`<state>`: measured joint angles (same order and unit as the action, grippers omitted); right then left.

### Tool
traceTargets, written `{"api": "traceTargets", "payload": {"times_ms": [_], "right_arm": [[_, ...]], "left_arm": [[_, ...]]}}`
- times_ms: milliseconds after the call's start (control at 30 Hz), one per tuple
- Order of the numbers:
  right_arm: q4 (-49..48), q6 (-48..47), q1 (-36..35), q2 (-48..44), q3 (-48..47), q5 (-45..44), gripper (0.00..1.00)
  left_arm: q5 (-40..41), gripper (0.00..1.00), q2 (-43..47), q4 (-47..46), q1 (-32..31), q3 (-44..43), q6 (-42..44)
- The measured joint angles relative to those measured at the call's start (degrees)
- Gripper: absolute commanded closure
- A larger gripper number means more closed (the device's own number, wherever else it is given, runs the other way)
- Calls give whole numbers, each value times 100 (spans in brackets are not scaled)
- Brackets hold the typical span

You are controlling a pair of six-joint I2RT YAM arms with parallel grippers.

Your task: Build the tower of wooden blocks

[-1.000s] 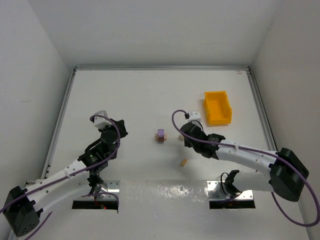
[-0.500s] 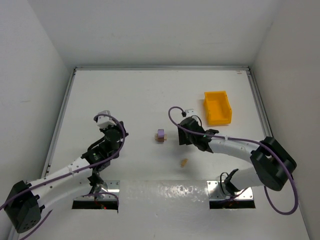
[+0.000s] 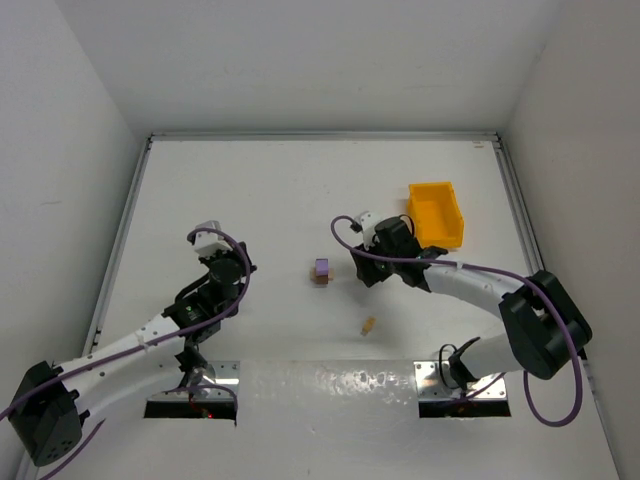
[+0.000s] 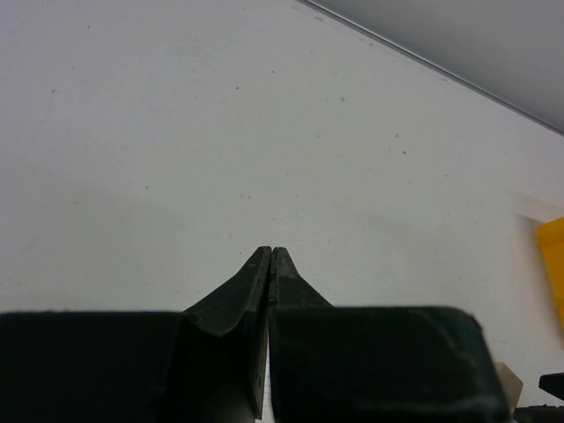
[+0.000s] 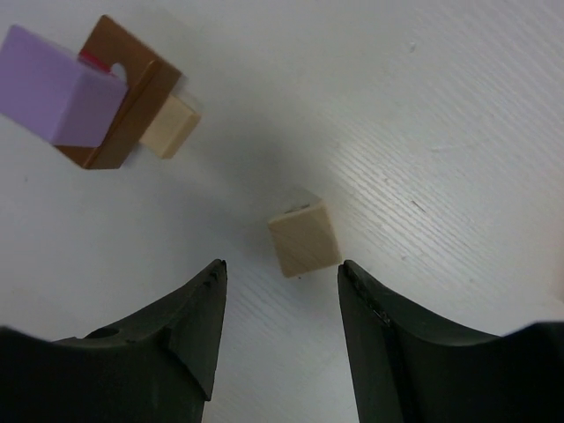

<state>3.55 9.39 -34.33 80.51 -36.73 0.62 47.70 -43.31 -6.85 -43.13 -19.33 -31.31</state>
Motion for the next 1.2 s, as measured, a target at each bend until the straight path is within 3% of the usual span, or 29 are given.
{"api": "traceTargets", "payload": {"times_ms": [167, 467, 1000, 1200], "right_arm": [[179, -629, 33, 31, -122, 621, 46], [522, -1204, 90, 501, -691, 730, 47], [776, -1370, 345, 868, -767, 986, 51], [765, -1370, 345, 887, -800, 1084, 57]], "left_arm": [[11, 100, -9, 0, 0, 0, 0], [13, 100, 63, -2, 0, 0, 0], [15, 100, 59, 0, 0, 0, 2], [13, 100, 48, 0, 0, 0, 2]]}}
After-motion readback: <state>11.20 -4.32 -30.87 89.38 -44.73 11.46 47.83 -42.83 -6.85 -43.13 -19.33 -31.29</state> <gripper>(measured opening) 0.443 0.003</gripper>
